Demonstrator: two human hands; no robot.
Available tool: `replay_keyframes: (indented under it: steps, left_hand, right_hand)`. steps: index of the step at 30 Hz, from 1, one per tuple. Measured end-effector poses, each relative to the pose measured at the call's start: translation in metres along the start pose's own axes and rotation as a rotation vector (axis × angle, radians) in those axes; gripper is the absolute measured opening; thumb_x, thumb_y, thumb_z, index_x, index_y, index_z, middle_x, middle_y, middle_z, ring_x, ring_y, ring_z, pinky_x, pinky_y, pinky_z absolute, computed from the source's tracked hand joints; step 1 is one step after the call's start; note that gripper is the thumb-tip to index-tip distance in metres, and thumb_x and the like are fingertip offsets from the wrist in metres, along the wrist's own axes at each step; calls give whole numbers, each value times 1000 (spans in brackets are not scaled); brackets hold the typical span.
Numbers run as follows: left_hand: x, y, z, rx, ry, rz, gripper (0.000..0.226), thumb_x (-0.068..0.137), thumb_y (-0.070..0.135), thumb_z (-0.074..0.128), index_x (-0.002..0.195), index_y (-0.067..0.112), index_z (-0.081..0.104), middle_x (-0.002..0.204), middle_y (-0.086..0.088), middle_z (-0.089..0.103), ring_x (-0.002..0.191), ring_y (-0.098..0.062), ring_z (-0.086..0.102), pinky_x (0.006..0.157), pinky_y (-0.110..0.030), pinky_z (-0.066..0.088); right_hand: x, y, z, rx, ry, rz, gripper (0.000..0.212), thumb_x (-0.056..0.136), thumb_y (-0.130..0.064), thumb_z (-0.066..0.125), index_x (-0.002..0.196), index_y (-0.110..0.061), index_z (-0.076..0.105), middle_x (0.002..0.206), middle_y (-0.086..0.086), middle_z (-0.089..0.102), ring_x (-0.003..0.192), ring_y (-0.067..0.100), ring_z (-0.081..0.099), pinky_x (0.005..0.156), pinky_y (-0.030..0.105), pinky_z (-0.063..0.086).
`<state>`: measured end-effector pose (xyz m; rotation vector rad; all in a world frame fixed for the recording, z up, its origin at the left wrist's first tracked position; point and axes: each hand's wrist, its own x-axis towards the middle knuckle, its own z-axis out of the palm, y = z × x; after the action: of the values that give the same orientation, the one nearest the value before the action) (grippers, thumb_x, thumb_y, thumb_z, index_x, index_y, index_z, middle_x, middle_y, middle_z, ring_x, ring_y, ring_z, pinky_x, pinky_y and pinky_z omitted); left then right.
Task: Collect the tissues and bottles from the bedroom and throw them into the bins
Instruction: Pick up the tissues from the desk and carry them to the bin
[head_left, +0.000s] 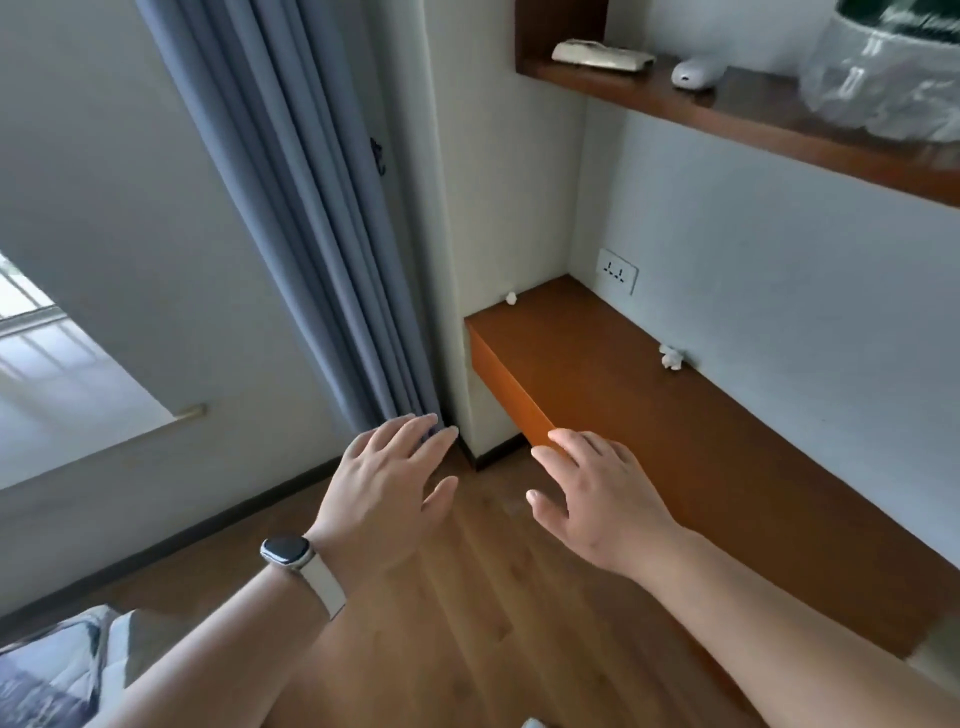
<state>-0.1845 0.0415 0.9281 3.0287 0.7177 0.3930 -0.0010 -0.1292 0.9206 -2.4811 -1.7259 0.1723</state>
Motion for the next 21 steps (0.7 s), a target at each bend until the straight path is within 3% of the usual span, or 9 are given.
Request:
replay_keyframes:
  steps: [13, 15, 21]
  left_hand:
    - [159, -23, 50, -19, -47, 185, 50, 90, 49, 43, 132, 26, 55, 134, 2, 58, 128, -22, 50, 101, -43, 43]
    - [212, -39, 71, -62, -102, 228, 51, 89, 49, 40, 133, 27, 55, 136, 2, 57, 129, -21, 49, 103, -43, 42]
    - [283, -71, 103, -86, -184, 320, 51, 93, 50, 43, 141, 32, 45, 145, 4, 48, 136, -20, 42, 108, -44, 37]
  right_hand:
    - [86, 78, -13, -3, -44, 167, 59, 95, -61, 21, 144, -30, 34, 153, -5, 29, 141, 18, 25, 114, 38, 22]
    - [125, 97, -10, 3, -30, 292, 59, 95, -61, 21, 144, -30, 34, 153, -4, 30, 141, 18, 26, 114, 38, 23]
    - [172, 108, -10, 15, -47, 416, 58, 95, -62, 21, 144, -33, 32, 154, -7, 27, 141, 16, 24, 114, 36, 21]
